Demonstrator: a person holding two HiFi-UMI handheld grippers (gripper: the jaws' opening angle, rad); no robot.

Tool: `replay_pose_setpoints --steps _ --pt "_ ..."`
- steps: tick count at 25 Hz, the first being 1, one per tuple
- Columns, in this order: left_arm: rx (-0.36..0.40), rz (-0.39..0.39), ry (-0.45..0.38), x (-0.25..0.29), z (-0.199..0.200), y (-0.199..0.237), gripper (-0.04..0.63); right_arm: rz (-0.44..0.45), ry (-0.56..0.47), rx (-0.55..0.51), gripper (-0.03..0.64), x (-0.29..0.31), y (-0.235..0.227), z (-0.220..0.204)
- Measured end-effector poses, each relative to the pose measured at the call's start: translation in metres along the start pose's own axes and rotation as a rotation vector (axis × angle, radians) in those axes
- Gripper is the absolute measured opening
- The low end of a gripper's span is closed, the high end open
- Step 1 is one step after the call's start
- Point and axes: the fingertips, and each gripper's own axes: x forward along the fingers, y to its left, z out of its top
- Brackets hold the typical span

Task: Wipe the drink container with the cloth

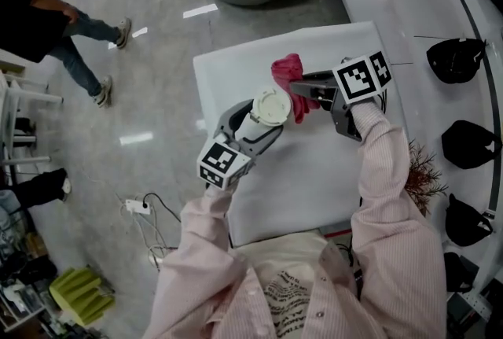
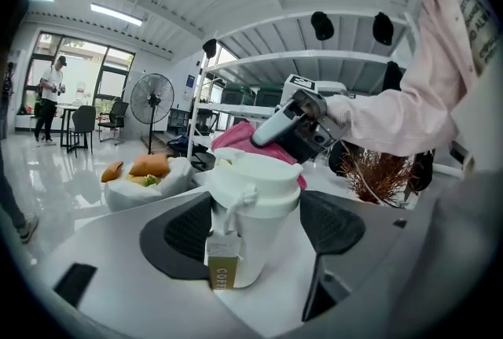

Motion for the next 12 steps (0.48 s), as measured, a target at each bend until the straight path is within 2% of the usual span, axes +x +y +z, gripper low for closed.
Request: replay_pose_setpoints --steps 6,12 --pt "0.003 -0.003 -0.001 0.0 0.0 0.0 0.351 0.132 0.024 0.103 0.037 0.012 -0.005 -0.005" --pt "0.003 -0.005 0.0 -0.002 0.0 0.001 0.351 0.203 0.046 0.146 0.037 0.02 -0.011 -0.004"
